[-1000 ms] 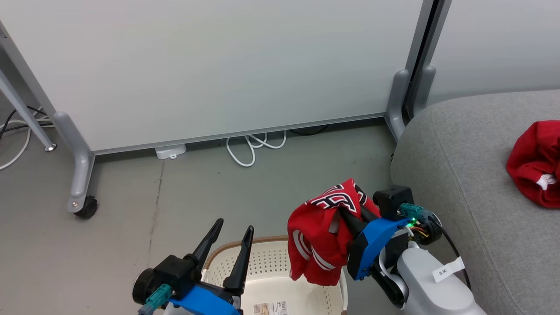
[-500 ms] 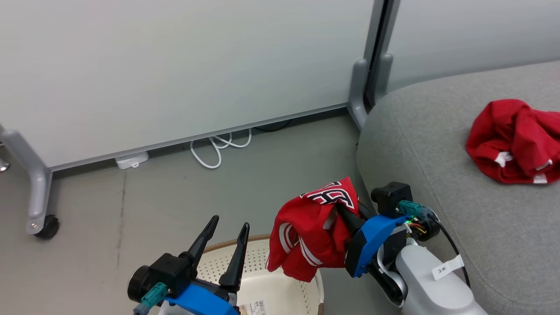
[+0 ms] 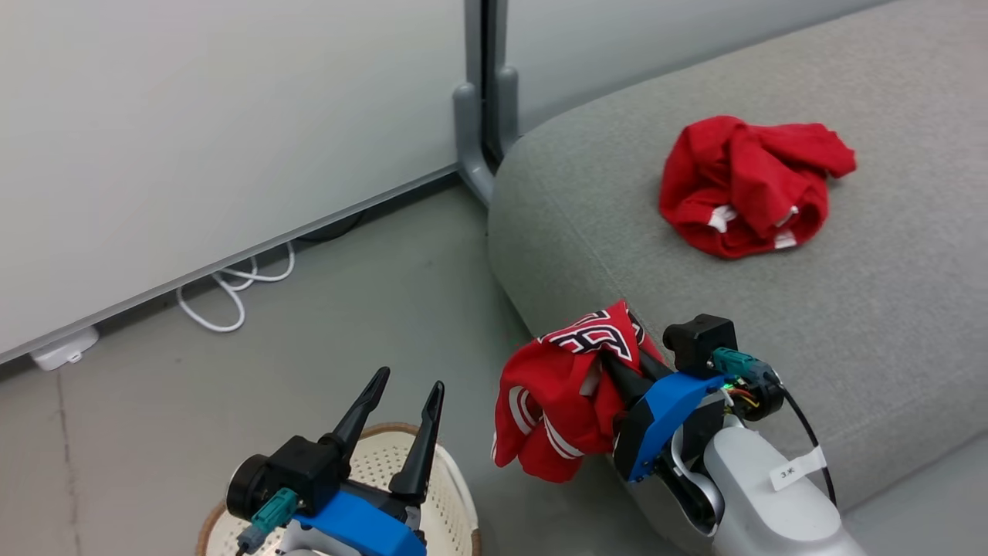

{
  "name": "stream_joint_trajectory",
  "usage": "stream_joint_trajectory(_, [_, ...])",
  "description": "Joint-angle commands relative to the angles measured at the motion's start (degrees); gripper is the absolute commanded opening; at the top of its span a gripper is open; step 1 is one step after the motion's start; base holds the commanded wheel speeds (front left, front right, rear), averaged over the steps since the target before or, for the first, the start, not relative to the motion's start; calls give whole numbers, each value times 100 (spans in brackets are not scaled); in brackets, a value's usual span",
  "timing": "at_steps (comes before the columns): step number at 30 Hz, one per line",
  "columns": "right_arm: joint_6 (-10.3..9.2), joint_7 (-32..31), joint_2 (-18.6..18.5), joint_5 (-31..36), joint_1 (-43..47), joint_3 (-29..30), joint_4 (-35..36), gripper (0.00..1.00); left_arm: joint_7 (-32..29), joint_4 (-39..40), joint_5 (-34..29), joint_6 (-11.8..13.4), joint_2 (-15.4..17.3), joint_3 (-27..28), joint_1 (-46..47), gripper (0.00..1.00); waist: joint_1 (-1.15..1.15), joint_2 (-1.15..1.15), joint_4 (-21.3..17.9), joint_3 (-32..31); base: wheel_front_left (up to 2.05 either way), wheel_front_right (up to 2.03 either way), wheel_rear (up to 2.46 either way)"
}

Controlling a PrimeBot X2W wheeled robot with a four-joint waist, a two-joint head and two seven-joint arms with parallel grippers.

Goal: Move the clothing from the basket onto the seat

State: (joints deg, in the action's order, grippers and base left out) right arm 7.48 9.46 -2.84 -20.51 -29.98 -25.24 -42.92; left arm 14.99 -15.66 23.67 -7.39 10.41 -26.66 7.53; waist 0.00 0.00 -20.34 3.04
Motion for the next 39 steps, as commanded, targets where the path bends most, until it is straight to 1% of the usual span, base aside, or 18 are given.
stream_joint_trajectory(1, [3,31,-7,-26,11,20,37,0,28,19,-29,-14,21,3,78,100,0,0,-418,39,0,0,0])
stream_joint_trajectory(6, [2,39,-7,-43,59,25,45,0,28,9,-26,-14,42,-2,92,100,0,0,-802,52,0,0,0])
stream_joint_trajectory(11, [3,43,-7,-23,107,66,38,0,28,-18,-18,-14,31,-41,110,100,0,0,-1027,66,0,0,0])
stream_joint_trajectory(17, [3,65,-6,17,147,168,48,0,28,-52,2,-14,30,-115,191,100,0,0,-1050,99,0,0,0])
stream_joint_trajectory(22, [3,50,-6,-13,185,181,82,0,28,-61,16,-14,58,-65,132,100,0,0,-1045,118,0,0,0])
stream_joint_trajectory(35, [3,28,-7,-52,143,265,135,0,28,-23,-42,-13,55,-48,110,100,0,0,-862,175,0,0,0])
stream_joint_trajectory(39, [3,7,-7,-139,-38,442,181,0,28,16,-64,-13,92,-43,169,100,0,0,-820,276,0,0,0])
